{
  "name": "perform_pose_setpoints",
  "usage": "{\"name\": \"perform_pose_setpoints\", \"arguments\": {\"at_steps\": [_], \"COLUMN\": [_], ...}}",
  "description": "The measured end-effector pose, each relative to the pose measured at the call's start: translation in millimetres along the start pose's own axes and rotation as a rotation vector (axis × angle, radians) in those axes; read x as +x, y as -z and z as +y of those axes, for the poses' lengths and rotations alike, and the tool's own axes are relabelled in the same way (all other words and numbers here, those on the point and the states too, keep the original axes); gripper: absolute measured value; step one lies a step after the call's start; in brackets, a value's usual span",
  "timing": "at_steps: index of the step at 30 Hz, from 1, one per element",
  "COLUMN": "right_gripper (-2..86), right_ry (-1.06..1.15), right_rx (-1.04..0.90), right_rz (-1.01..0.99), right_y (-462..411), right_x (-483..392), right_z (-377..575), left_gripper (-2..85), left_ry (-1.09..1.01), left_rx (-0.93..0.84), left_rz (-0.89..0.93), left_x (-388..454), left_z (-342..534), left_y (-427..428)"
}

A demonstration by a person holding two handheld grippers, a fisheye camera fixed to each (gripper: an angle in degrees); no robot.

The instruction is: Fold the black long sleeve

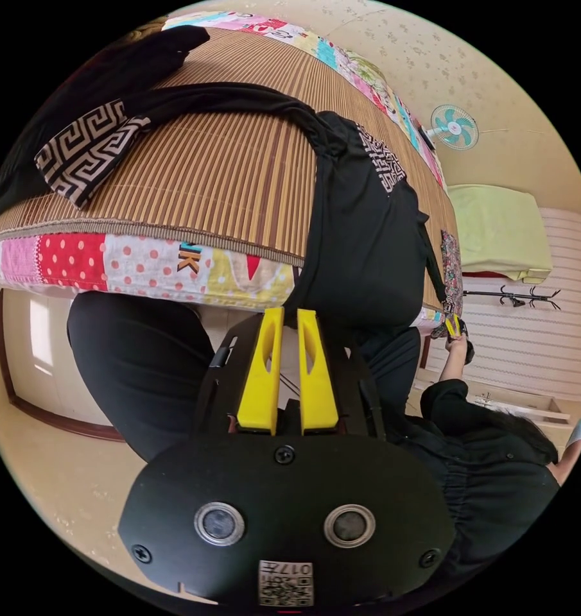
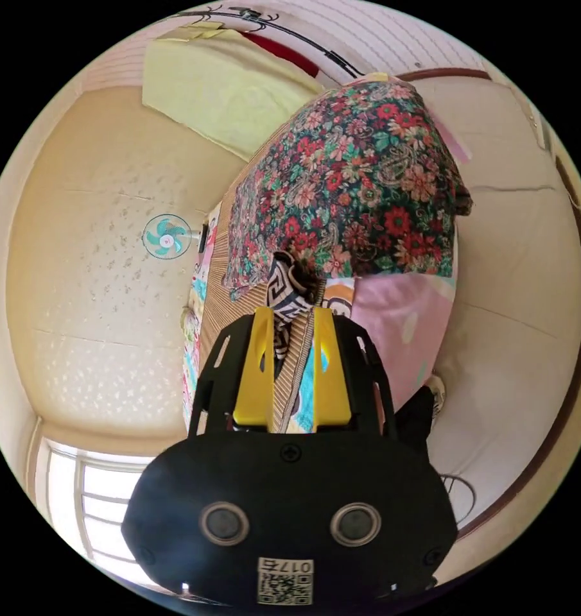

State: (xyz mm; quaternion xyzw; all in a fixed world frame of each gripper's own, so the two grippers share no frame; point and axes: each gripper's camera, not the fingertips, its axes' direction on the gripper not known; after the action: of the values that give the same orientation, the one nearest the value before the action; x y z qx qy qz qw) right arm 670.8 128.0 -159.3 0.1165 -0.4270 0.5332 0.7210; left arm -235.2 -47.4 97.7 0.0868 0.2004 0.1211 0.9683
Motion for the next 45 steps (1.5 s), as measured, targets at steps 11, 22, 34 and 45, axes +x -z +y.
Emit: {"name": "perform_pose_setpoints", "arguments": {"at_steps": [11, 22, 34, 45], "right_gripper": [5.9, 0.5, 1.0, 1.0], "right_ry": [0.137, 0.524, 0.771, 0.755], "right_rx": [0.05, 0.051, -0.853, -1.032], "right_rz": [0.047, -0.409, -0.389, -0.128], "right_y": [-23, 0, -355, -318], "right_x": [6, -216, -349, -194], "right_z": [-11, 70, 464, 501], "left_gripper": [4.6, 4.2, 6.3, 10.5], "left_ry": [0.002, 0.051, 0.144, 0.293], "left_rx": [0.076, 0.131, 0.353, 0.539], "left_rz": [0.01, 0.127, 0.288, 0.066], "left_x": [-2, -43, -102, -221], "left_z": [2, 15, 61, -20], "left_y": [45, 75, 142, 205]}}
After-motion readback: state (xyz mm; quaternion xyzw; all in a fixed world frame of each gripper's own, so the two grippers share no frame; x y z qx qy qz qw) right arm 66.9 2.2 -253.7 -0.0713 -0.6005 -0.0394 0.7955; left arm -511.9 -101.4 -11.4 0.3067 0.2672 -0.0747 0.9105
